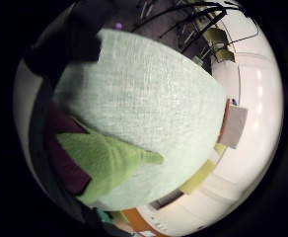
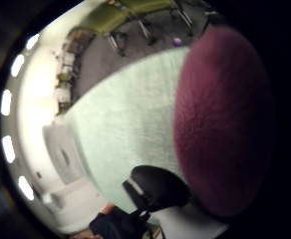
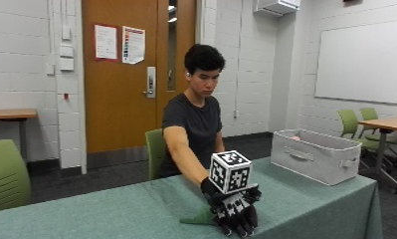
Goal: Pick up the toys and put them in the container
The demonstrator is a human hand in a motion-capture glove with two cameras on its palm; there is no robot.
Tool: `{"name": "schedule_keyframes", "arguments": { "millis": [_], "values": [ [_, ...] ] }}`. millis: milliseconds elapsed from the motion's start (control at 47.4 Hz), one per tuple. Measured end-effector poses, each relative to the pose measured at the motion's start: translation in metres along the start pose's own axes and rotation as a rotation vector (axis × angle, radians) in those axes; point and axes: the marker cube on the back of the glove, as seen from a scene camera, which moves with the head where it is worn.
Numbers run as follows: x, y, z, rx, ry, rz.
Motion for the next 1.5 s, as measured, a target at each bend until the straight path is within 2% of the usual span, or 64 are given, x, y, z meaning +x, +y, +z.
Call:
{"name": "schedule_keyframes", "arguments": {
  "millis": [169,337,422,527,611,717,843,1012,1202,1370,1497],
  "values": [
    [-0.001,0.002,-0.007,0.100,-0.072,0.046],
    [-0.018,0.009,-0.015,0.217,0.149,0.077],
    [-0.024,0.011,-0.016,0.178,0.182,0.088],
    [-0.029,0.020,-0.014,0.075,0.098,0.070],
    [-0.039,0.033,-0.018,0.052,0.054,0.055],
    [-0.053,0.047,-0.043,0.083,0.019,0.031],
    [-0.085,0.070,-0.108,0.150,-0.014,-0.009],
    [-0.164,0.109,-0.206,0.252,0.006,-0.124],
    [-0.313,0.159,-0.305,0.433,0.050,-0.338],
    [-0.481,0.211,-0.330,0.419,-0.102,-0.630],
    [-0.567,0.232,-0.304,0.418,-0.001,-0.637]
  ]
}}
